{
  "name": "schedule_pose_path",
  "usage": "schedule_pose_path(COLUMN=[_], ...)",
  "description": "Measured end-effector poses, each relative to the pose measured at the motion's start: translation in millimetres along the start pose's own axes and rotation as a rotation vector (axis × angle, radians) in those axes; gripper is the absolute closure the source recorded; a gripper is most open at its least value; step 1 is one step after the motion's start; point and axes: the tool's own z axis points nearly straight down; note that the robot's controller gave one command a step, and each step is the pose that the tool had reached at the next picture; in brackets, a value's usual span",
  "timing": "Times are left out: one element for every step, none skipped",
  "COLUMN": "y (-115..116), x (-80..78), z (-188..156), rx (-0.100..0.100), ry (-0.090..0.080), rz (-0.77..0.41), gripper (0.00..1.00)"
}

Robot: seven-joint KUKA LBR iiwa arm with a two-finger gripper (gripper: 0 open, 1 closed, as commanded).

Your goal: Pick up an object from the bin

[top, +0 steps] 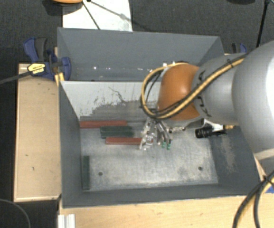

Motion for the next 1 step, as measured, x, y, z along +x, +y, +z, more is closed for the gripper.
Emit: schedule_pose_path(y=[1.2], x=[-15.0], z=[-168.5], rx=[0.002], ry=[0.004], rz=[-0.203], gripper=[1.0])
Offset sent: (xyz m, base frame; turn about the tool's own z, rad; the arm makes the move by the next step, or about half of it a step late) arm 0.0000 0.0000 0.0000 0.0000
